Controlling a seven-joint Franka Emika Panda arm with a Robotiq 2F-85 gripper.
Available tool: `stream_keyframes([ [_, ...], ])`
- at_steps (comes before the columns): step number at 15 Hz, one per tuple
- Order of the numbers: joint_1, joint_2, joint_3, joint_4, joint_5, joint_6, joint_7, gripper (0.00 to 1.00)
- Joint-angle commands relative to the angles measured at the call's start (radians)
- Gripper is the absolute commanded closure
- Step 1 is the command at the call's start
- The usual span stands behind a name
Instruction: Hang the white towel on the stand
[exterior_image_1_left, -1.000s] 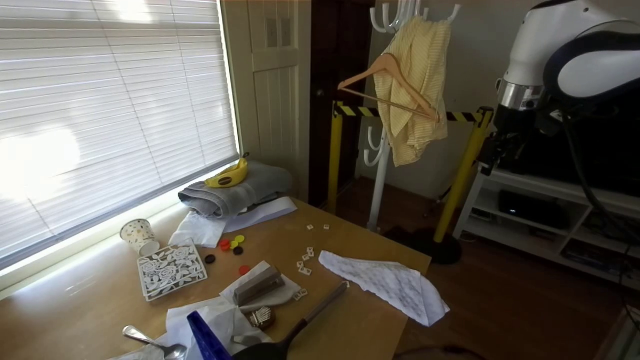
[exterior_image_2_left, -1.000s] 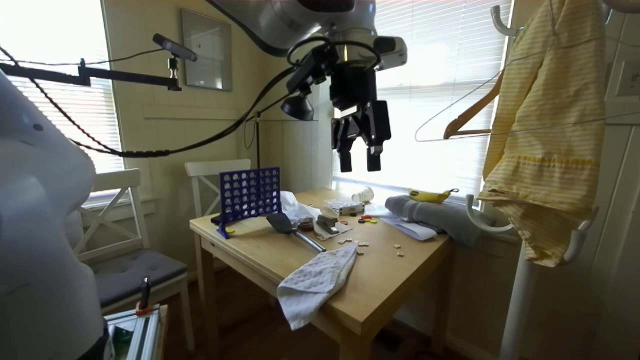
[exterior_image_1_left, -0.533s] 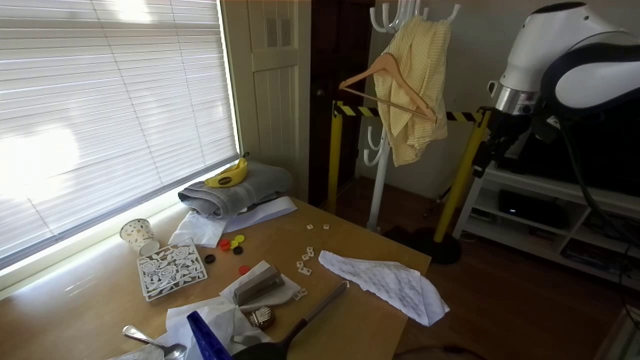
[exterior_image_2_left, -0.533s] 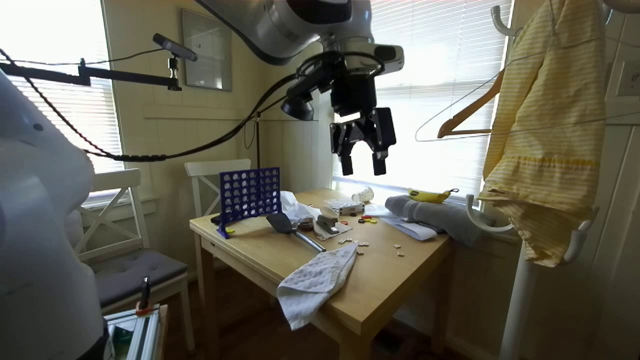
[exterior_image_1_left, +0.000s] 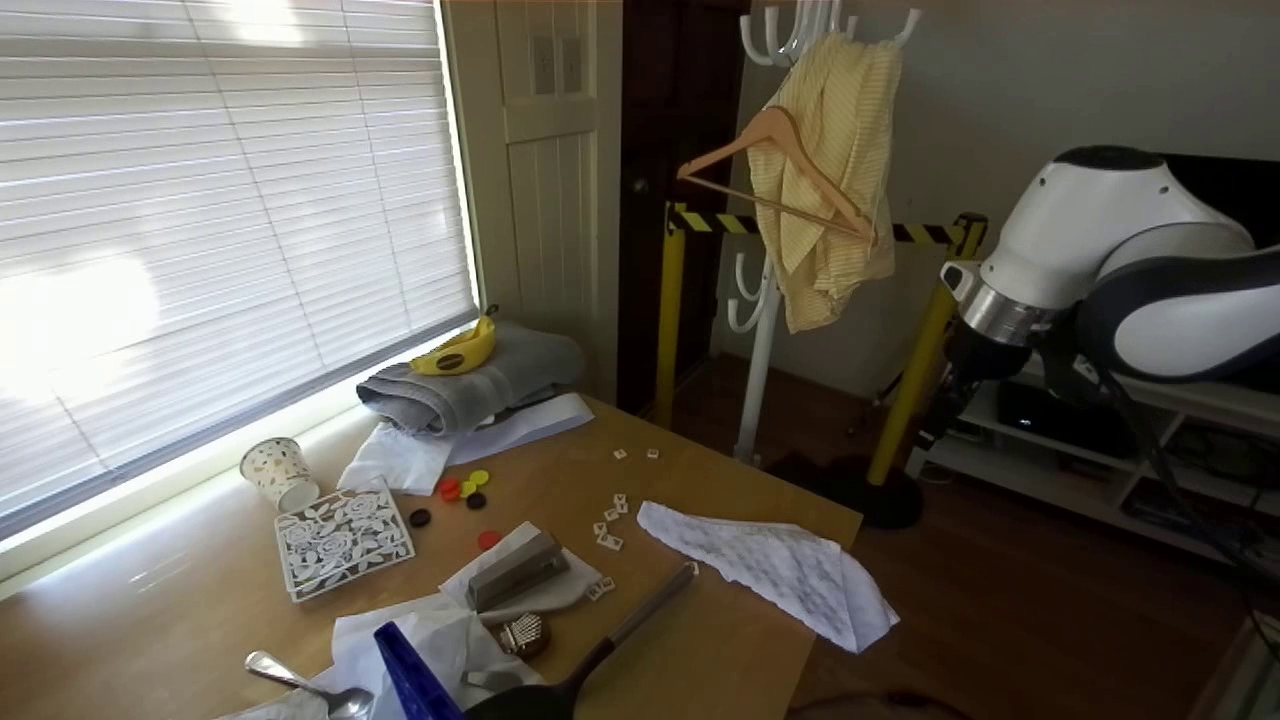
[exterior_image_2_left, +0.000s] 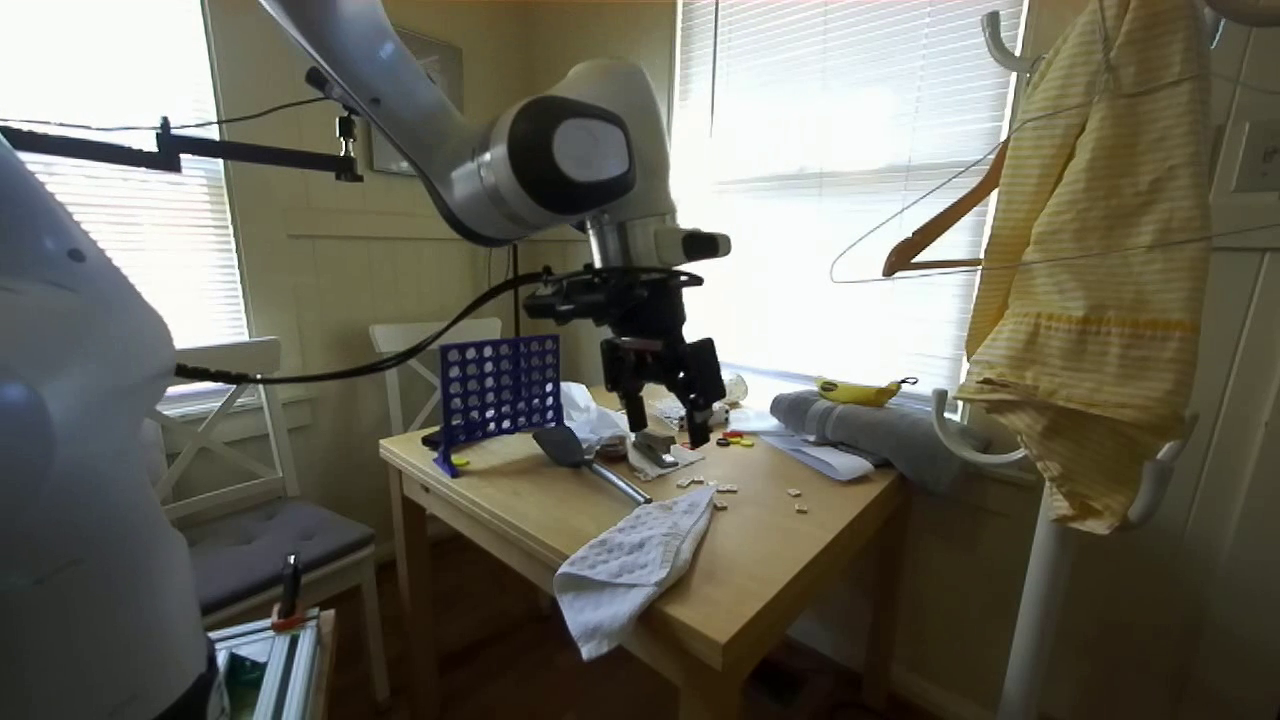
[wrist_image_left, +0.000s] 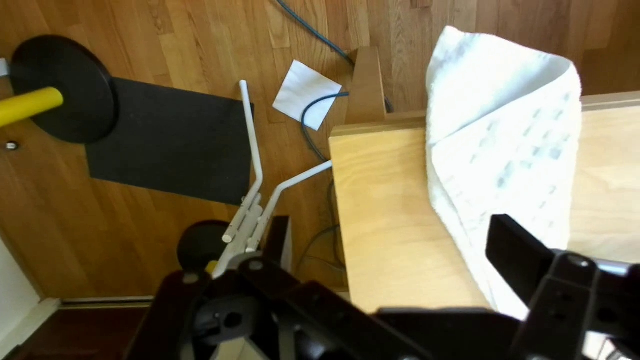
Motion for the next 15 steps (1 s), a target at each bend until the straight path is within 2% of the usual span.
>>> stream_keyframes([
  [1,0.033,0.020,0.027,-0.081,0.059,0.090,0.027,0.00],
  [6,0.074,0.108,0.028,-0.099,0.140,0.172,0.005,0.00],
  [10,0.114,0.202,-0.029,-0.100,0.232,0.315,-0.179,0.00],
  [13,0.179,0.280,-0.076,-0.101,0.406,0.400,-0.400,0.00],
  [15,0.193,0.325,-0.069,-0.084,0.499,0.391,-0.501,0.00],
])
